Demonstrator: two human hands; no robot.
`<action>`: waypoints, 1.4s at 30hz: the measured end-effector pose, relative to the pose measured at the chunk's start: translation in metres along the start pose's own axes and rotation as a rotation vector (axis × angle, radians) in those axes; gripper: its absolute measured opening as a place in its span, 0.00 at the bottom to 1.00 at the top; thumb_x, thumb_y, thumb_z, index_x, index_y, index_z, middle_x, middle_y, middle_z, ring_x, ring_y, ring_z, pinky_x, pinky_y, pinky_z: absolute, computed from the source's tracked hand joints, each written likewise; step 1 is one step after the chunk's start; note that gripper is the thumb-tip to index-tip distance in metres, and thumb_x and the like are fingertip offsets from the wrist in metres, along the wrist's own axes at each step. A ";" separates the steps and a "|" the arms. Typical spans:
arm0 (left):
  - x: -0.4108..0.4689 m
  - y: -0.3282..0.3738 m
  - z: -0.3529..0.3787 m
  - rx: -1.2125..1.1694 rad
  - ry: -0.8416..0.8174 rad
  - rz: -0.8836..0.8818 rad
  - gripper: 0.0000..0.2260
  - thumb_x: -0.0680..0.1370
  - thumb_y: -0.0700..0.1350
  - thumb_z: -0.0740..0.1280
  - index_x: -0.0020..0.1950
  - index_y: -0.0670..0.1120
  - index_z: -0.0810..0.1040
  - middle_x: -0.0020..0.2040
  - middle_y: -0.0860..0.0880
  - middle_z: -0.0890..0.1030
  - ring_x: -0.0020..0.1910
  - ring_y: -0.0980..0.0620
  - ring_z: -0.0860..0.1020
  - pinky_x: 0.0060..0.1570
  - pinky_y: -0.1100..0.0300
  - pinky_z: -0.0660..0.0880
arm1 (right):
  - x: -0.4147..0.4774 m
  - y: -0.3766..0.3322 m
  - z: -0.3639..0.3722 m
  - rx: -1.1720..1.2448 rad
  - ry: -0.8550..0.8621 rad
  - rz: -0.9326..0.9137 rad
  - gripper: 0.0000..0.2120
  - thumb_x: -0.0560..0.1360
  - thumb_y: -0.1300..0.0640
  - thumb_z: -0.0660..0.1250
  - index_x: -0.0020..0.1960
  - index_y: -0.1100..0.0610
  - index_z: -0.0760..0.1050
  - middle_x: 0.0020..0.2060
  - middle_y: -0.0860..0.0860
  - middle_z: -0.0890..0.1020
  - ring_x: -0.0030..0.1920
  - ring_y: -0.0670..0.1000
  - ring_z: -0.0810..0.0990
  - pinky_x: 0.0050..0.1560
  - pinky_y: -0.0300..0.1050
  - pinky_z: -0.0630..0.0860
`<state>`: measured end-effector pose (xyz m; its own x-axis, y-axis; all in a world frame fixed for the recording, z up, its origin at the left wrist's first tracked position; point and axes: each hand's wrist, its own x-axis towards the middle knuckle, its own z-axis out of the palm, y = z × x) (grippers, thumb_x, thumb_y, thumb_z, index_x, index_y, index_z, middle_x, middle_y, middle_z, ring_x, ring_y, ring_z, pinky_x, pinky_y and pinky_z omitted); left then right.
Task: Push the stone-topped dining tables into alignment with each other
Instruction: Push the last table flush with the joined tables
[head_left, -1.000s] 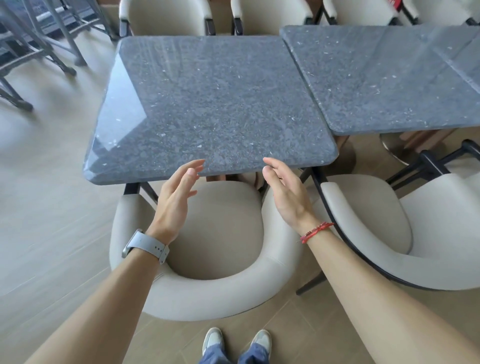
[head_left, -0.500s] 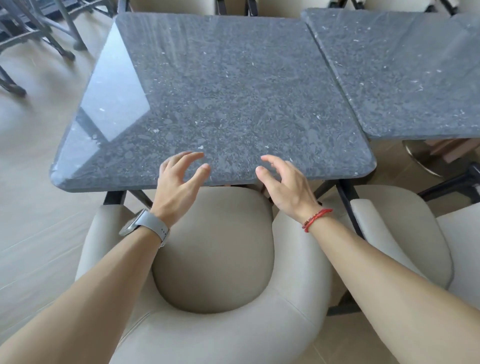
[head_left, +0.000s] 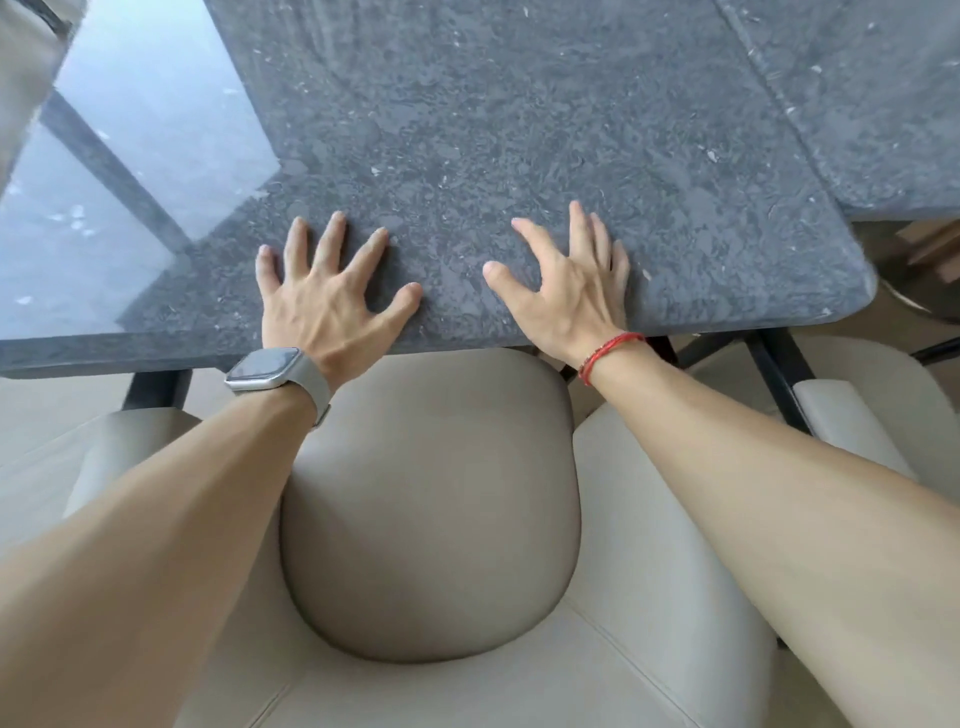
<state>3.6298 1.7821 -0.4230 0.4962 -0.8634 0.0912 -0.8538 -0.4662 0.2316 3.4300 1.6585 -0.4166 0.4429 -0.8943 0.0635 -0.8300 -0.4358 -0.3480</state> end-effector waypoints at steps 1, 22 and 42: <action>0.001 0.000 0.004 0.037 0.006 0.013 0.33 0.76 0.73 0.52 0.77 0.60 0.66 0.82 0.48 0.62 0.81 0.40 0.55 0.77 0.35 0.49 | 0.000 -0.003 0.008 -0.071 0.026 0.005 0.35 0.73 0.26 0.53 0.76 0.39 0.65 0.80 0.61 0.57 0.80 0.61 0.53 0.78 0.62 0.47; -0.001 0.002 0.012 0.064 0.072 0.005 0.32 0.77 0.72 0.47 0.77 0.61 0.65 0.82 0.48 0.62 0.81 0.40 0.56 0.77 0.34 0.51 | -0.003 -0.005 0.019 -0.177 0.138 0.036 0.31 0.76 0.29 0.51 0.76 0.38 0.65 0.79 0.59 0.62 0.79 0.63 0.55 0.76 0.68 0.46; 0.002 0.004 0.013 0.070 0.192 0.053 0.29 0.77 0.71 0.50 0.70 0.59 0.74 0.69 0.49 0.75 0.71 0.41 0.68 0.69 0.38 0.63 | 0.001 -0.004 0.025 -0.160 0.225 0.023 0.30 0.73 0.29 0.51 0.71 0.36 0.71 0.75 0.59 0.69 0.76 0.64 0.62 0.75 0.67 0.52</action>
<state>3.6258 1.7760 -0.4345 0.4657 -0.8373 0.2863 -0.8849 -0.4393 0.1546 3.4422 1.6614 -0.4389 0.3513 -0.8965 0.2700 -0.8899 -0.4093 -0.2012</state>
